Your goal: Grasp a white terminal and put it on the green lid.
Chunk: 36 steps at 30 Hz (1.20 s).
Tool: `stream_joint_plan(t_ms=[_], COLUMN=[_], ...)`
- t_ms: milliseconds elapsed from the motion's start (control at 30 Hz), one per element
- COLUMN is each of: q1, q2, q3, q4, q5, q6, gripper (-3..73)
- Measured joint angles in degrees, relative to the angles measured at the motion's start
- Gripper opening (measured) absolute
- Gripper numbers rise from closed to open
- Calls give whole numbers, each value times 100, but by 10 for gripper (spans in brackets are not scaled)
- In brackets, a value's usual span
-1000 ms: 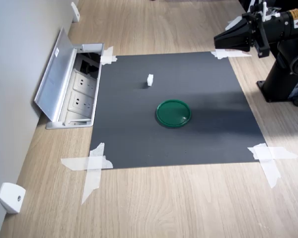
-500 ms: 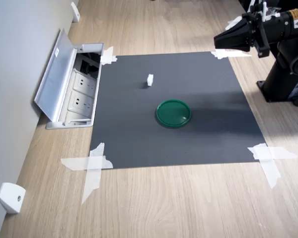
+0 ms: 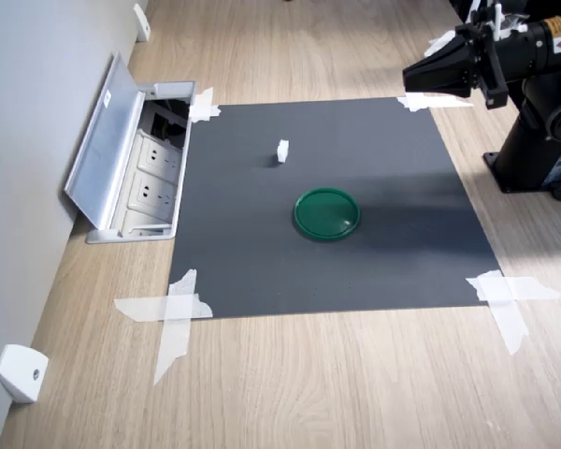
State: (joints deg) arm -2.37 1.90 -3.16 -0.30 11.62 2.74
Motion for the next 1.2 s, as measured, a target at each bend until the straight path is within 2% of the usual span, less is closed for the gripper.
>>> stream_joint_plan(t_ms=[900, 1200], q1=[0, 0], q2=[65, 1328], q3=[-23, -1153], q4=[30, 109], q5=[56, 818], q6=[0, 0], gripper=[-8, -8])
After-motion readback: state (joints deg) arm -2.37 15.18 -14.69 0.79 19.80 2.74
